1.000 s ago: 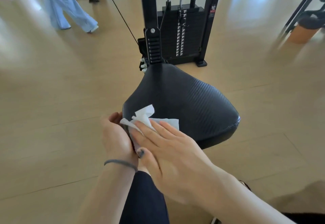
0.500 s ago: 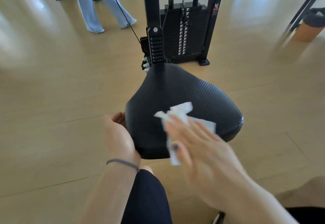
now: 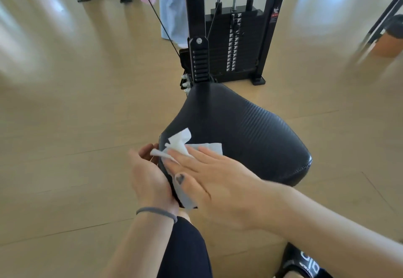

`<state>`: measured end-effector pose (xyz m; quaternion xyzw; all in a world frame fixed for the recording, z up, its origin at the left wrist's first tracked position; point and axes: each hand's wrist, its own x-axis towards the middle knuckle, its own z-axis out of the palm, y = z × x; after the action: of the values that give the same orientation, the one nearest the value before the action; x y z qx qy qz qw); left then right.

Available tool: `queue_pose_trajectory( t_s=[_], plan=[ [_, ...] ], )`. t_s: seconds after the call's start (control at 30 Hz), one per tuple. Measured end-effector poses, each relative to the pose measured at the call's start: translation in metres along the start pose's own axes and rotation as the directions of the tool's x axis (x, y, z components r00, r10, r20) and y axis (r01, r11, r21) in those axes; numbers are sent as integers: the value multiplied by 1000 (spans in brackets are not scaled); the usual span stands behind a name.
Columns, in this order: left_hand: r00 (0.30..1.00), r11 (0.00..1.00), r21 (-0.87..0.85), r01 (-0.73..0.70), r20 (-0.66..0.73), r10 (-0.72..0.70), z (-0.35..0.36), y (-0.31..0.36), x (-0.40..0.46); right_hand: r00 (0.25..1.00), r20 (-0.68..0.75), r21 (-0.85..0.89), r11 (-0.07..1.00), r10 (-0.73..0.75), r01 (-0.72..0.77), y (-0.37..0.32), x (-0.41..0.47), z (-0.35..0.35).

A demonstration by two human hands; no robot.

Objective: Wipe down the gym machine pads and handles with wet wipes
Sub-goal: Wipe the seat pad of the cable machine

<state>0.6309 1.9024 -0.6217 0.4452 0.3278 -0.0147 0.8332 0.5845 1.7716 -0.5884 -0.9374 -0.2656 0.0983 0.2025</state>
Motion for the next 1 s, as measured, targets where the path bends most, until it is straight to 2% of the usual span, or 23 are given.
queue_pose_trajectory(
  t_s=[0.07,0.2,0.27,0.33,0.47,0.6,0.7,0.77,0.8,0.83,0.87,0.9,0.93,0.97,1.0],
  plan=[
    [1000,1000,9,-14,5,14,0,-2,-1,996,80,80,995,45,-52,9,24,-13],
    [992,994,66,-93,-84,98,6,0,-11,972,141,-99,979,189,-176,32,97,-37],
    [989,993,88,-84,-112,94,8,0,-14,937,124,-167,938,326,-304,54,117,-52],
    [988,991,111,-77,-123,91,8,1,-13,885,98,-155,885,456,-439,82,125,-62],
    [991,987,146,-69,-104,85,6,0,-17,834,45,-159,828,550,-537,110,102,-67],
    [995,989,134,-58,-74,68,6,2,-20,766,23,-143,761,642,-633,114,42,-62],
    [997,988,148,-51,-51,60,4,2,-16,781,-24,-226,758,624,-612,118,0,-52],
    [996,973,218,-70,-40,81,3,0,-11,746,-65,-111,738,662,-665,104,-24,-48],
    [992,955,276,-108,-39,123,3,0,-9,753,-88,-25,754,652,-656,91,-33,-49],
    [978,911,368,-187,-18,208,3,0,-9,780,-91,26,785,619,-619,77,-39,-54],
    [943,815,491,-307,42,330,3,0,-11,798,-54,105,798,601,-594,65,-39,-59],
    [879,672,592,-445,146,454,4,3,-18,802,-14,244,780,597,-576,56,-36,-65],
    [791,518,631,-578,275,547,6,6,-25,801,14,444,713,599,-542,49,-29,-74],
    [710,408,615,-675,391,585,12,10,-32,804,32,656,595,594,-465,44,-20,-83],
    [652,354,573,-740,480,587,21,16,-39,835,31,836,444,549,-323,42,-10,-88]
  ],
)
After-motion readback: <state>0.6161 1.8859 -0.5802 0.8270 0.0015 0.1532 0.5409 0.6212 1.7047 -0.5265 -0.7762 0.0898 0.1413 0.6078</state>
